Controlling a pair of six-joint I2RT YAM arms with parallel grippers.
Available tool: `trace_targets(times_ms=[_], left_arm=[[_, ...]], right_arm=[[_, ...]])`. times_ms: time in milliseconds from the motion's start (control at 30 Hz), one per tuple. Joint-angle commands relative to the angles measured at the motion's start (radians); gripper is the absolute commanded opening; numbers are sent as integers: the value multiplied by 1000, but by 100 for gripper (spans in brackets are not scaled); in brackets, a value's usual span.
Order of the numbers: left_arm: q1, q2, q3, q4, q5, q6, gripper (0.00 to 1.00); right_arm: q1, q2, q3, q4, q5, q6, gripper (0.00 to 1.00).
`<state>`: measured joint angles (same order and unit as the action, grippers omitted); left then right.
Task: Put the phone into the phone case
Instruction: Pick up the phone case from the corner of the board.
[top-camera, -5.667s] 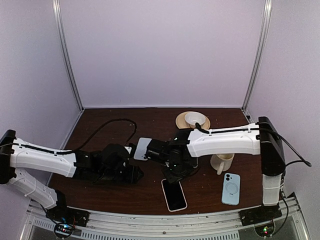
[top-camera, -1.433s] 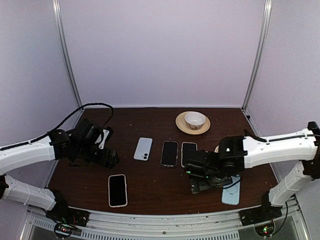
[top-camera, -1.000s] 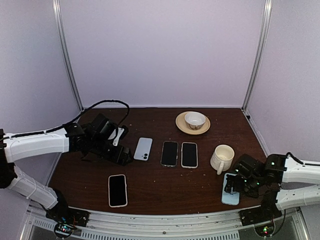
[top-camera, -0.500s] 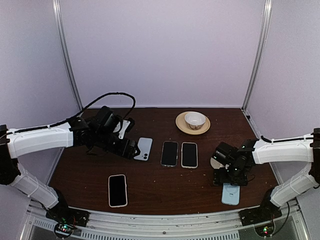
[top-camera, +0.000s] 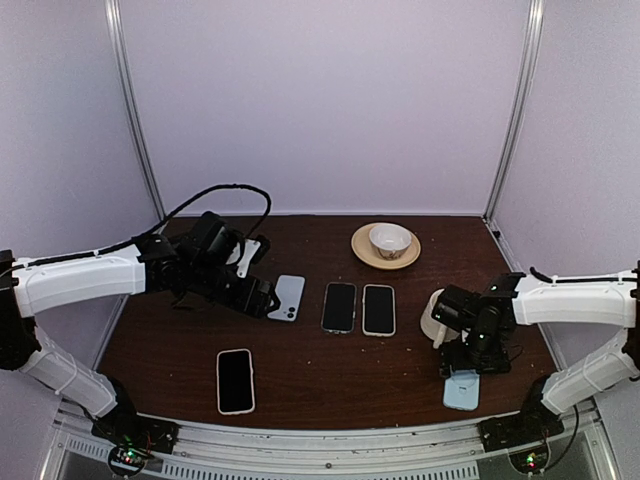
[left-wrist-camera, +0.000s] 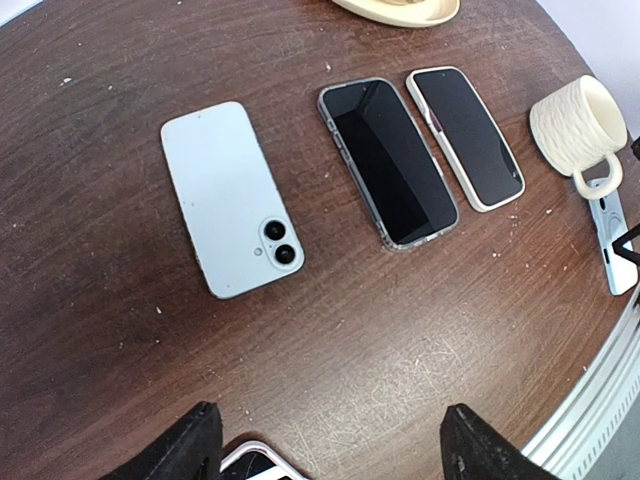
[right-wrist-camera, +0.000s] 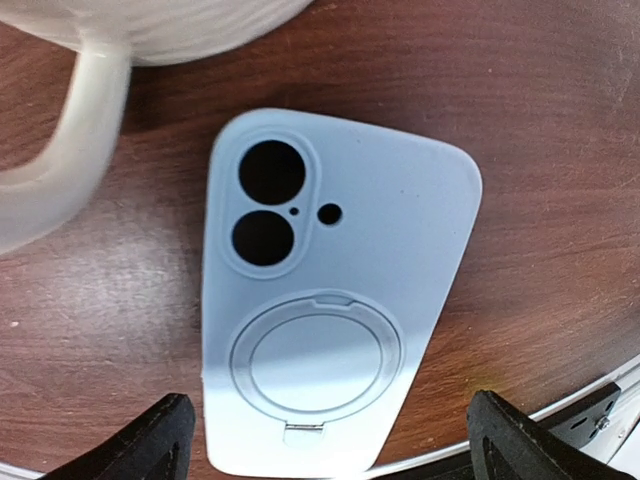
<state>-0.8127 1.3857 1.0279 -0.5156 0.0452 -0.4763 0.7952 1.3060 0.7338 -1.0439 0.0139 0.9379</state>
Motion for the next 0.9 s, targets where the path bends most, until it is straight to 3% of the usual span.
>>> trace_targets(times_ms=[0,300,533,700,867], left_arm=[[-2,-16,3,42,-1,18,79],[-1,-11,7,39,0,19,79],[-2,-13,9,37,-6,24,79],[-2,-25,13,34,-2,24,79],[-2,-30,24,33,42,22,77]], right_arm=[[-9,18,-70,75,-57,-1,99],[-13,63,-140,207,-134,2,99],[10,-6,-121,163,-142,1,73],[99,-63,-131,193,-207,-3,67],[228,-48,-34,191,-191,-86,66]])
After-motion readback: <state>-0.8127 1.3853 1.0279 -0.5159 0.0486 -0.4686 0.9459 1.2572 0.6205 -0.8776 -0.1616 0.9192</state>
